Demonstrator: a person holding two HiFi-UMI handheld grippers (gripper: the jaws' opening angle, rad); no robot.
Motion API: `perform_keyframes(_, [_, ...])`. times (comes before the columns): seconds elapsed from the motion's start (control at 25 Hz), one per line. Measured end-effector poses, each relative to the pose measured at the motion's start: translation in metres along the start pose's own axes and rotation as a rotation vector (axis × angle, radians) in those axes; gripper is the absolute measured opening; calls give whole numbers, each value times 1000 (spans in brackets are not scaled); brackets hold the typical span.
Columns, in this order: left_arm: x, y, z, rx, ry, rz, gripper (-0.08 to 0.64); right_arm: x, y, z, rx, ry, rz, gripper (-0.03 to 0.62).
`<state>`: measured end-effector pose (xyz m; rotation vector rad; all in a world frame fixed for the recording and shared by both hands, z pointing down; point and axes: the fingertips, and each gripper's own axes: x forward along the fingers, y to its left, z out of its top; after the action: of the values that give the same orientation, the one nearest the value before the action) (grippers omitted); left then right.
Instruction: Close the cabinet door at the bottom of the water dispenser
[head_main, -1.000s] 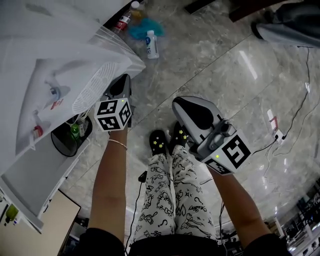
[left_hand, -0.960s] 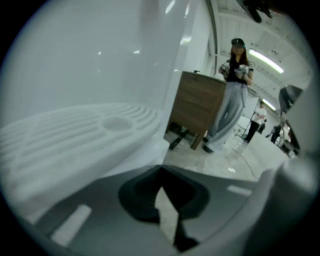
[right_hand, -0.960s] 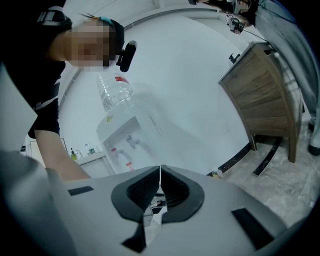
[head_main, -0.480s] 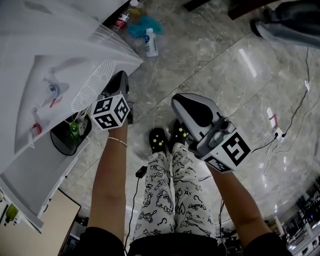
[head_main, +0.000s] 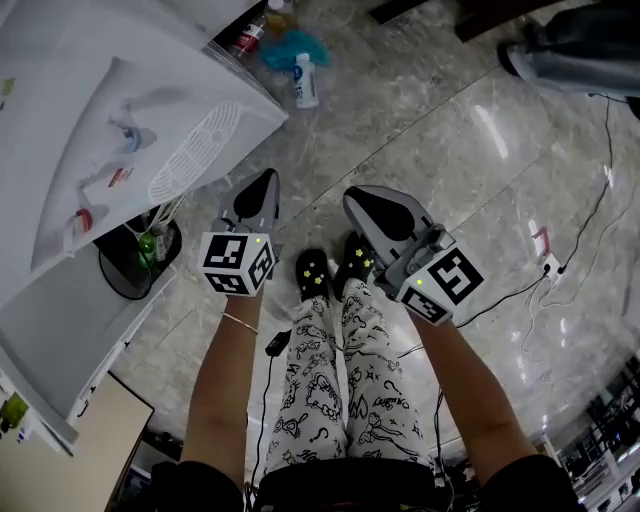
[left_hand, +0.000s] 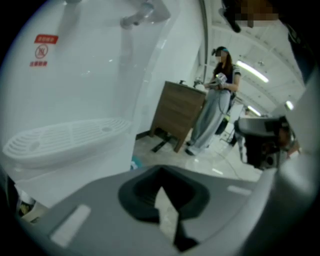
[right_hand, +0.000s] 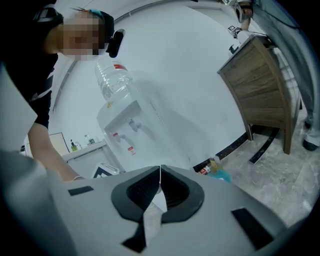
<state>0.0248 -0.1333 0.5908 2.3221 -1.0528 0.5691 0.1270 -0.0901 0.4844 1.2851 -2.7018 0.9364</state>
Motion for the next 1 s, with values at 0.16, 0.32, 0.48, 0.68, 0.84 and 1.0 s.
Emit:
perform_keyframes(0.16, [-35, -25, -6, -39, -17, -23, -2, 0, 17, -12, -56, 56, -7, 17])
perform_keyframes(0.32, [-59, -36, 2, -51, -46, -21, -2, 1, 31, -18, -85, 85, 6, 16])
perform_keyframes(0.48, [-66, -42, 4, -35, -56, -31, -2, 2, 37, -21, -80, 88, 3, 17])
perform_keyframes(0.68, [-70, -39, 6, -1, -58, -18, -2, 4, 45, -21, -87, 88, 5, 15])
perform_keyframes(0.84, [-75, -42, 7, 7, -68, -23, -2, 2, 50, -23, -90, 88, -1, 16])
perform_keyframes(1.0, [-74, -45, 7, 17, -63, -37, -2, 3, 50, -23, -84, 88, -5, 15])
